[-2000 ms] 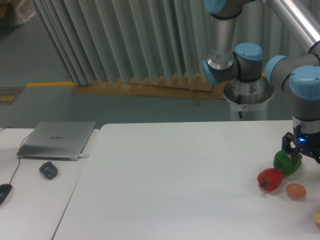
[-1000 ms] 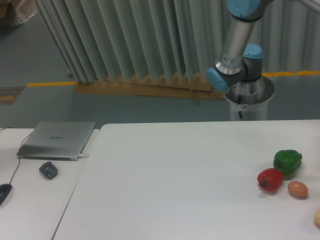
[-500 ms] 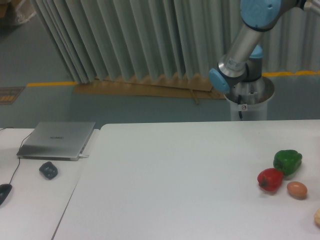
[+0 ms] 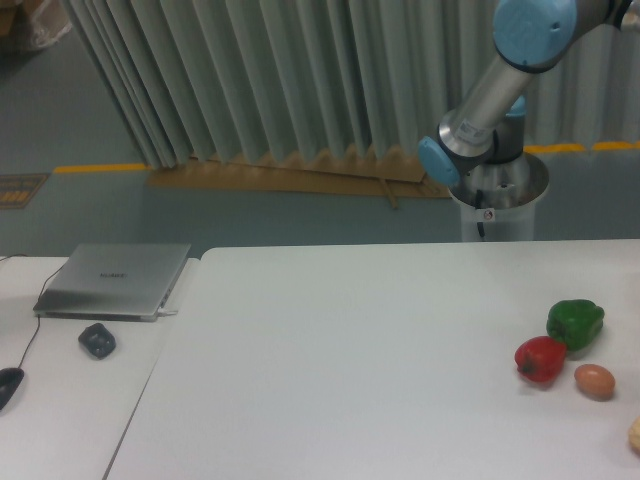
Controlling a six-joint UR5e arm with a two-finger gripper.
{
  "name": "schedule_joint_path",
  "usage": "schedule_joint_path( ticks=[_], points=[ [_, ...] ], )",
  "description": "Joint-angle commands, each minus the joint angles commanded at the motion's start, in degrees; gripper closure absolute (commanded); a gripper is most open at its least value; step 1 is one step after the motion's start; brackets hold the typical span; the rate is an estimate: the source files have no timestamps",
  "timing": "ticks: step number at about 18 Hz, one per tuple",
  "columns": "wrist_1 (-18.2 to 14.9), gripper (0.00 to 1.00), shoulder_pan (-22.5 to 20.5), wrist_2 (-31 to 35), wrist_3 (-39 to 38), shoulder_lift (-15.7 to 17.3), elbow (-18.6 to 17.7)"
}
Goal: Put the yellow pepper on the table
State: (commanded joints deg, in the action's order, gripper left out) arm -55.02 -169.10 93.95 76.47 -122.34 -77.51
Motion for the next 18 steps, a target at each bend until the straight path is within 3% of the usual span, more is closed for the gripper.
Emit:
schedule_joint_path(
  ticks=[9,16,17,18],
  points=[
    [1.05,0.0,-0.61,-0.17,0.7,-3.6,2.36],
    [1.14,0.0,-0.53,-0.17,0.61,-3.96,2.01],
    [1.14,0.04,-0.53,-0.17,0.61,-4.04,2.1],
    [1.06,0.17,-0.53,-0.17,0.61,-4.04,1.84]
  ],
)
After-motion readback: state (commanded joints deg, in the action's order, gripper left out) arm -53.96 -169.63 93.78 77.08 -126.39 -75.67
